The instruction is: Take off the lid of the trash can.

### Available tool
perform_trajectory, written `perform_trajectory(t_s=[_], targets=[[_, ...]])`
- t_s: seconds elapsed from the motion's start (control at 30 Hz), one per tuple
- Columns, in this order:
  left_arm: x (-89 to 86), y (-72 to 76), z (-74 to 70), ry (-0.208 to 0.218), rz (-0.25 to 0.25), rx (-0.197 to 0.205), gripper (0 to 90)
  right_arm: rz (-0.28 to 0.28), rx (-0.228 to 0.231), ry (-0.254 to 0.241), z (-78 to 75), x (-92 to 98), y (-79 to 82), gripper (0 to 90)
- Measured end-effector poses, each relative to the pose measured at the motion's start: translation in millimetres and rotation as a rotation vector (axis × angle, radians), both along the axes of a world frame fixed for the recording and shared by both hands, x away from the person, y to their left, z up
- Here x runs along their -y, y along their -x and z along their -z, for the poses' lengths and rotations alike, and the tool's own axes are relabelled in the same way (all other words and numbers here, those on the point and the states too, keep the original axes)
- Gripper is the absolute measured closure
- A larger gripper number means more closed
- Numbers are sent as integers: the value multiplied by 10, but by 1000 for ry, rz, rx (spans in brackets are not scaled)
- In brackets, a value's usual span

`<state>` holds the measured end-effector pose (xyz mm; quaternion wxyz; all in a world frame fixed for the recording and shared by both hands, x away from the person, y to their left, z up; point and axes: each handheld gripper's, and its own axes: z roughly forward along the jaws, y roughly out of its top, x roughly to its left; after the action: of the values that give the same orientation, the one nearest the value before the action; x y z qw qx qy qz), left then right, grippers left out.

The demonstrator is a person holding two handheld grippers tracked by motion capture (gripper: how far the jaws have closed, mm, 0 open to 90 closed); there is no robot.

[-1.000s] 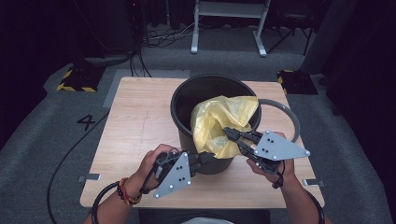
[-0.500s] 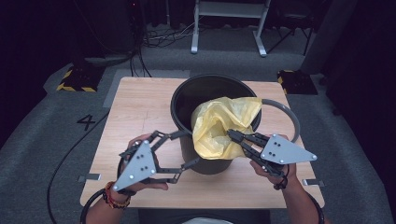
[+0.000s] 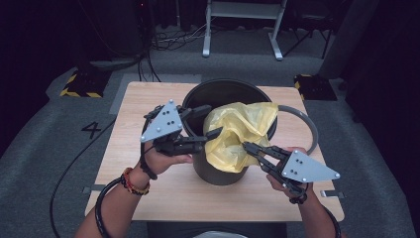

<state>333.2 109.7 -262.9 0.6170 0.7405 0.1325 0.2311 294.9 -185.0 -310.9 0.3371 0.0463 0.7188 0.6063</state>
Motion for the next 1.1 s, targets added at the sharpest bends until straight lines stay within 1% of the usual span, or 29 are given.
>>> perform_trajectory(t_s=[0.13, 0.2, 0.27, 0.33, 0.4, 0.43, 0.47, 0.5, 0.53, 0.6, 0.67, 0.7, 0.73, 0.77, 0.83, 0.87, 0.93, 1.0, 1.03, 1.07, 1.1], targets=[[52, -55, 51, -33, -28, -8, 565, -4, 2, 3, -1, 9, 4, 900], [44, -80, 73, -41, -29, -8, 669, -7, 0, 4, -1, 16, 5, 900], [45, -100, 92, -60, -24, -15, 749, -8, 0, 5, -2, 19, 4, 900], [45, -109, 118, -91, -34, 0, 801, -7, 1, 5, -3, 21, 6, 900], [21, -119, 138, -82, -49, 1, 880, -4, 2, 3, -2, 28, 12, 900], [2, -122, 143, -79, -65, 11, 900, -3, 3, 2, -3, 37, 16, 900], [-18, -124, 143, -75, -73, 16, 900, -3, 6, 0, -4, 49, 20, 900], [-49, -124, 146, -57, -84, 15, 900, -3, 6, -3, -3, 58, 25, 900], [-81, -119, 146, -46, -108, 20, 900, -2, 7, -7, -2, 76, 33, 900], [-143, -117, 146, -29, -111, 20, 900, -2, 10, -9, 2, 111, 46, 900], [-200, -107, 155, -22, -135, 27, 900, 5, 10, -16, 3, 164, 59, 900], [-248, -101, 166, -6, -136, 19, 900, 7, 8, -23, 2, 188, 64, 900], [-285, -96, 179, 1, -139, 15, 900, 10, 10, -30, 1, 229, 75, 900], [-318, -86, 194, 10, -157, 19, 900, 18, 12, -34, 2, 263, 83, 900], [-382, -74, 224, 24, -163, 16, 900, 23, 9, -47, 22, 343, 97, 900], [-427, -64, 252, 41, -173, 15, 900, 25, 6, -49, 28, 362, 98, 900], [-493, -48, 306, 63, -191, 20, 900, 40, 6, -66, 61, 442, 95, 900], [-544, -33, 368, 95, -197, 23, 900, 47, 3, -105, 108, 541, 84, 900], [-571, -25, 409, 115, -201, 30, 900, 59, 2, -112, 128, 568, 77, 900], [-606, -9, 474, 147, -208, 48, 900, 73, 0, -124, 160, 597, 65, 900], [-614, -1, 502, 150, -217, 58, 900, 82, -9, -152, 216, 632, 41, 900]])
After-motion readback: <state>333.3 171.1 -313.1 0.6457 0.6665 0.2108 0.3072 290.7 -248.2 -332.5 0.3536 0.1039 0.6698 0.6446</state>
